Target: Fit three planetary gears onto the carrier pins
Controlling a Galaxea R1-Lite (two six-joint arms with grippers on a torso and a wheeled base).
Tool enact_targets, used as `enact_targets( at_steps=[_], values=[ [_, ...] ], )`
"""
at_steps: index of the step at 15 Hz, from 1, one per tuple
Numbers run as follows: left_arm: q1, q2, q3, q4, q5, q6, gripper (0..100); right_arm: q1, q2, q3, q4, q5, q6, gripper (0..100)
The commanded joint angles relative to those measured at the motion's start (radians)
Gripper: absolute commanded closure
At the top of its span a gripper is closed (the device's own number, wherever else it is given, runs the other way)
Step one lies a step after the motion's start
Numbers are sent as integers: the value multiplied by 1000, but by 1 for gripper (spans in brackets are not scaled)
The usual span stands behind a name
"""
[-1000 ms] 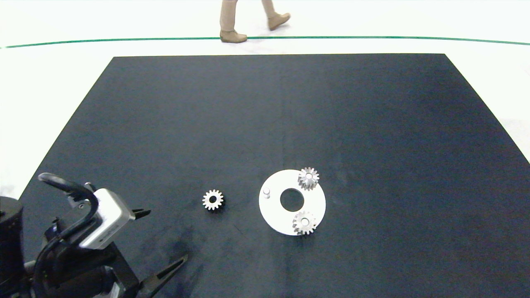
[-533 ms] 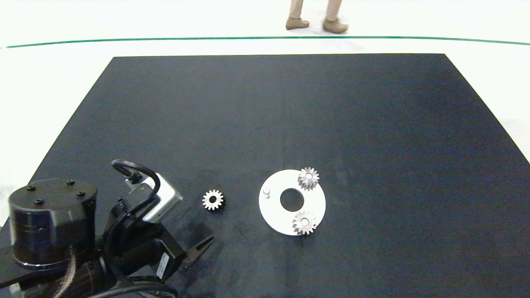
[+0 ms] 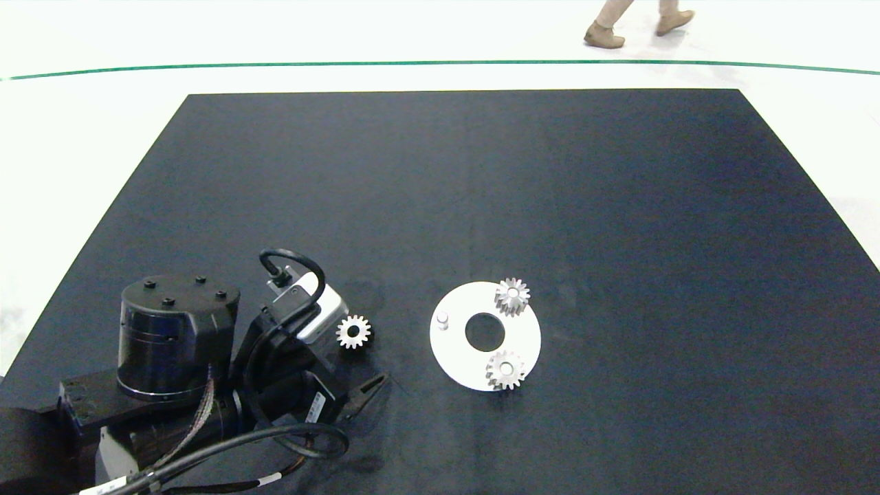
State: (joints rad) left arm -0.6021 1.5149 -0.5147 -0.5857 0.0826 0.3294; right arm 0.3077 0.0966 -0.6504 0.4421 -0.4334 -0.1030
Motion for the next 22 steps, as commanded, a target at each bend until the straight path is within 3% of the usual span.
enact_targets(
  at_steps=[1,7,22],
  values=[
    [10,39,-34,-3,0,5,0,-1,-5,-3,1,-2,-1,0],
    [35,99,-67,-3,-4,7,2,4,-21,-5,1,-2,-3,0],
    [65,96,-62,-5,-17,11,32,2,-21,-5,1,-2,-3,0]
  ],
)
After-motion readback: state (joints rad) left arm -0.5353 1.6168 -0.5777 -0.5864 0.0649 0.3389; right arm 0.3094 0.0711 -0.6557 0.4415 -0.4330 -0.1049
